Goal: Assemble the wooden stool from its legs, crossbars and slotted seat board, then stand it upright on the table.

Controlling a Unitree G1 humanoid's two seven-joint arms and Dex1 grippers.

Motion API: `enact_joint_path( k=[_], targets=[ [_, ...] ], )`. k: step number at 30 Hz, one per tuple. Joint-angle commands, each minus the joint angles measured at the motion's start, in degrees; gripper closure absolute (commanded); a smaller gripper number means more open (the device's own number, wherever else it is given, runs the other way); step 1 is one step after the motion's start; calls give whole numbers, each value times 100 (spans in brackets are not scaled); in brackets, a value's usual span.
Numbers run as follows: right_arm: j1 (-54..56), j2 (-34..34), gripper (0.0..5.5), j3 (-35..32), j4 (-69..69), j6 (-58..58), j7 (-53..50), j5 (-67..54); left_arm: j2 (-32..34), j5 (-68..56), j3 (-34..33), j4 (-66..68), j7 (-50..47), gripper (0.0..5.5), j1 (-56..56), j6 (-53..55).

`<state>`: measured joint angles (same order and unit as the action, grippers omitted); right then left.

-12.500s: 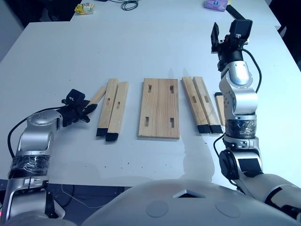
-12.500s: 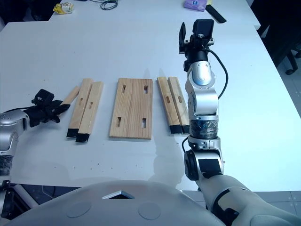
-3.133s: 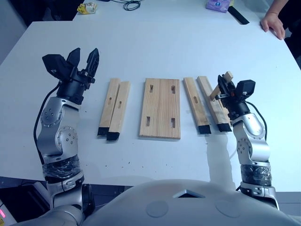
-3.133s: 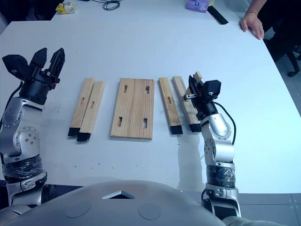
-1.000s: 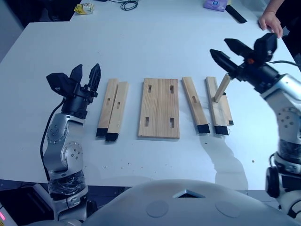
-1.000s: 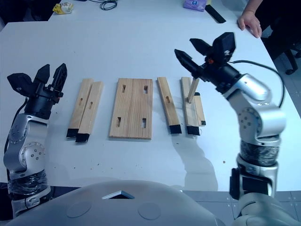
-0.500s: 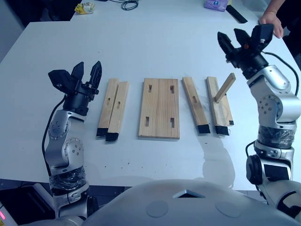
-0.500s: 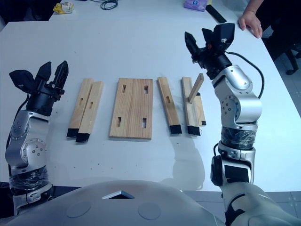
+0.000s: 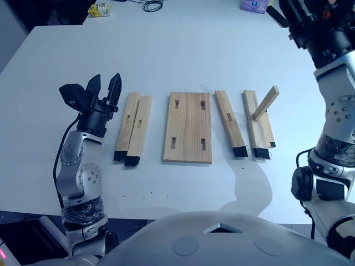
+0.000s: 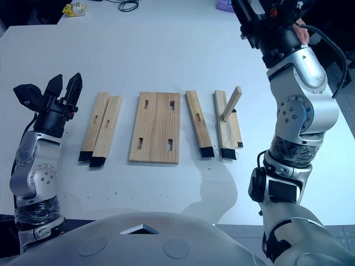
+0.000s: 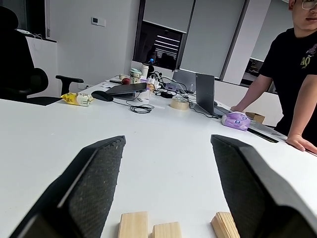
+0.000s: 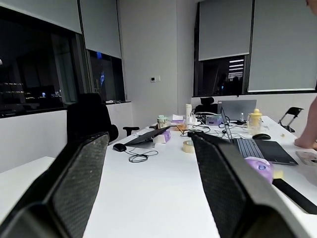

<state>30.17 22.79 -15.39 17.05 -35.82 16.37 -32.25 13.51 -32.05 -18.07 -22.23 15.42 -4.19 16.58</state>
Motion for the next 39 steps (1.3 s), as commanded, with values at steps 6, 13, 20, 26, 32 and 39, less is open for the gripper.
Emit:
enact_joint_path(
  k=[6,13,20,26,32,39],
  targets=[
    [-2212,762,241,1794,-541,-339,474,1475,-17,16,-20,-102,-36,229,-222,5],
    [-1531,-47,241,973,-63,-314,375,462,-15,28,-23,-32,-40,229,-152,-25],
    [-433,-241,241,165,-141,-403,-126,-78,5,53,-68,43,-72,229,-11,-59],
    [-455,1078,241,673,-417,-340,1294,293,-71,14,-122,-104,-206,229,71,-70],
    [330,1726,241,690,-2063,-122,2041,656,-268,53,-180,-232,-357,229,-170,-253],
    [455,2441,241,801,-2564,-193,3326,626,-308,51,-226,-117,-355,229,-177,-365]
  ],
)
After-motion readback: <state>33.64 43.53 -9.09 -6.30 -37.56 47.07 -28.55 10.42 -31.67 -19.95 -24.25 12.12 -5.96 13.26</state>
